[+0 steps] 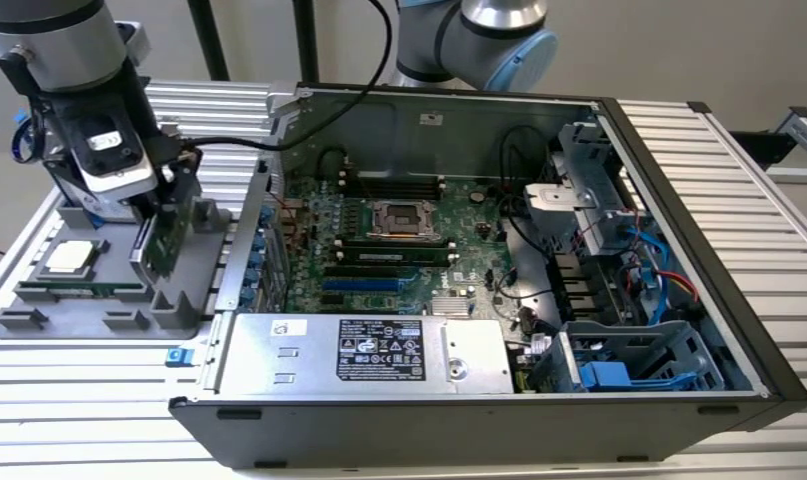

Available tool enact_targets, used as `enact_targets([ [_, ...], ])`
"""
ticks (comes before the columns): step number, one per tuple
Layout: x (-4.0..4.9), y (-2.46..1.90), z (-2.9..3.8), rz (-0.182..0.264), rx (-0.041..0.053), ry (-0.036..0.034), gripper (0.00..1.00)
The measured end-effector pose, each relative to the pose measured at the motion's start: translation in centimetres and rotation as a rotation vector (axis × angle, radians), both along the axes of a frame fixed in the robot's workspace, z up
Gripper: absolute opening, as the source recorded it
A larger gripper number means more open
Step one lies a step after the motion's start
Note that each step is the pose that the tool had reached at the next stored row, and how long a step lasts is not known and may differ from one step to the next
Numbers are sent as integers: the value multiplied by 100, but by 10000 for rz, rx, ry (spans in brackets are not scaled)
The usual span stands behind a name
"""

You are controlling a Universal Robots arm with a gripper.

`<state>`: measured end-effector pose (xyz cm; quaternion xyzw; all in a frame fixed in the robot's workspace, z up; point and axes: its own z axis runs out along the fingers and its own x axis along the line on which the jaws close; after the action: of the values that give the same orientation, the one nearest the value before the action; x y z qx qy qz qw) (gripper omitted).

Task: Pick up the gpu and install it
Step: 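Pick up the gpu and move the gpu toward the slot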

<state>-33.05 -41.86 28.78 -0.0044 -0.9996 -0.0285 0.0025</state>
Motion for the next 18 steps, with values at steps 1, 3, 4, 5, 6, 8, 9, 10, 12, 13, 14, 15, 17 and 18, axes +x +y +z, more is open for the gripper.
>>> enact_targets([
  [1,0,0,6,0,0,1,0],
  [3,0,0,18,0,0,0,0],
  [4,0,0,24,0,0,0,0],
  [5,0,0,31,0,0,0,0],
  [6,0,0,36,0,0,0,0],
  [8,0,0,47,0,0,0,0],
  [9,0,0,53,0,0,0,0],
  [10,0,0,59,0,-1,0,0],
  [12,0,0,71,0,0,0,0],
  [13,0,0,76,0,0,0,0],
  [14,0,0,82,0,0,-1,0],
  [15,0,0,87,0,0,-1,0],
  [17,0,0,98,0,0,0,0],
  [18,0,0,102,0,0,-1,0],
])
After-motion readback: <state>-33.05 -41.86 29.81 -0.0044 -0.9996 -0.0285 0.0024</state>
